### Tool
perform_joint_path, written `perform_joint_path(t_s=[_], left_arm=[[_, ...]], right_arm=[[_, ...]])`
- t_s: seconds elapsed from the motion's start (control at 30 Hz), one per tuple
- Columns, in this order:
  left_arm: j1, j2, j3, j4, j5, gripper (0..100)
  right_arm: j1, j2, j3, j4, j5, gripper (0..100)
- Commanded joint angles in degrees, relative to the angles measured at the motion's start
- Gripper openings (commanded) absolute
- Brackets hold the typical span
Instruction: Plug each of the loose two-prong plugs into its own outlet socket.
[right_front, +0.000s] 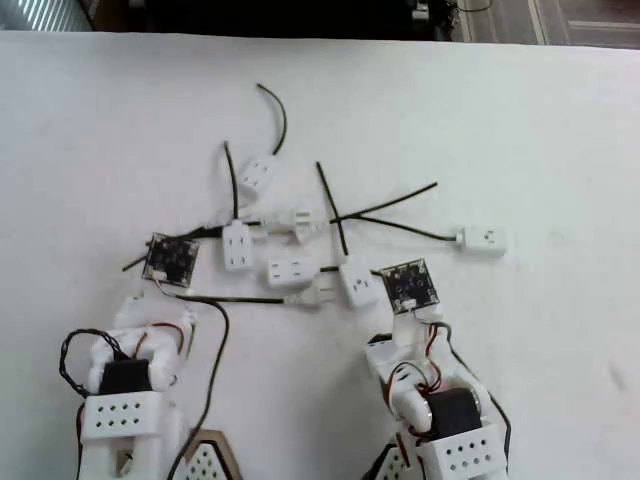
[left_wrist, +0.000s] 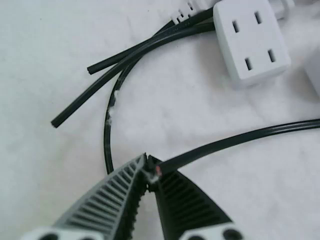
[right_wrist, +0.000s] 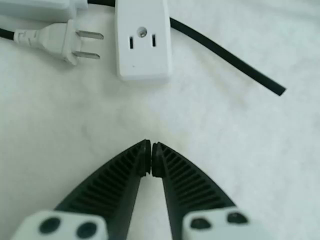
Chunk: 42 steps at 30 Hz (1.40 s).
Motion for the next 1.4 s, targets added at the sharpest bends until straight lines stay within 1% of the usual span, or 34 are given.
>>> perform_joint_path(t_s=[0.0, 0.87, 0.97, 1.07, 1.13, 1.3, 1.37], left_arm=[[-0.6, -0.5, -0.4, -1.1, 0.3, 3], [-0.4, -0.5, -0.4, -0.7, 0.3, 3], [-0.7, -0.5, -1.1, -1.1, 0.3, 3], [-0.6, -0.5, -3.0, -1.1, 0.3, 3], [-0.3, -0.5, -4.5, -1.1, 0.4, 3], [4.8, -0.5, -4.5, -0.7, 0.2, 3], [5.6, -0.5, -3.3, -0.9, 0.1, 2]], right_arm=[[0.0, 0.0, 0.6, 0.1, -0.2, 1.8], [-1.0, 0.0, 0.6, 0.1, -0.2, 1.8], [-0.4, 0.0, -0.4, 0.0, -0.1, 1.8], [3.5, 0.0, -4.7, -0.1, 0.0, 1.8], [5.8, 0.0, -7.5, -2.2, 3.0, 1.8], [14.8, 0.0, -13.0, -10.4, 19.8, 1.8], [17.9, 0.6, -15.4, -12.4, 22.2, 1.8]])
